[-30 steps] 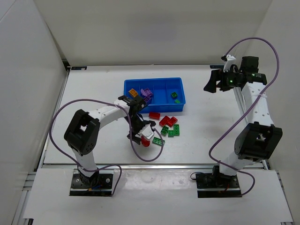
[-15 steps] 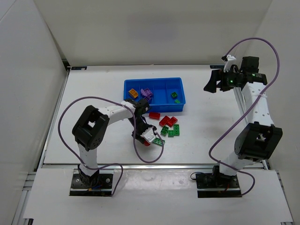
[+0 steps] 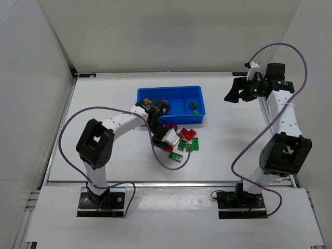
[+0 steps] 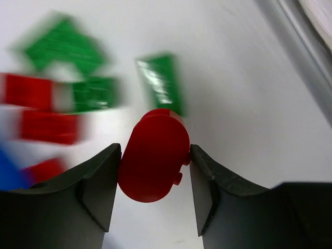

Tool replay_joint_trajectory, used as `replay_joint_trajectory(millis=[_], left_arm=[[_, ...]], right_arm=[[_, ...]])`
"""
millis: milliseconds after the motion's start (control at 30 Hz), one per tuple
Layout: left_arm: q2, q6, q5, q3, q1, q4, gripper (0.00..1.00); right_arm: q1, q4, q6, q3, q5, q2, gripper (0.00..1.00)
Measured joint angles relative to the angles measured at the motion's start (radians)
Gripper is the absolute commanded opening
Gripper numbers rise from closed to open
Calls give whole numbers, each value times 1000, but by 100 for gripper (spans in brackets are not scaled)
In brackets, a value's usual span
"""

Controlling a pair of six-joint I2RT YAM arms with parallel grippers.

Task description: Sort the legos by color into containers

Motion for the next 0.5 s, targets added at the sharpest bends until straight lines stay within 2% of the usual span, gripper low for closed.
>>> replay_joint_trajectory(millis=[267,367,500], left_arm=[[3,-589,72,526,31,127,28],[72,-774,58,708,60,185,25],[244,-972,-3,912,90,222,25]], right_arm=[[14,5,28,-31,-13,-6,94],[19,10,40,-31,-13,-6,94],[22,11,51,-31,-16,-6,94]])
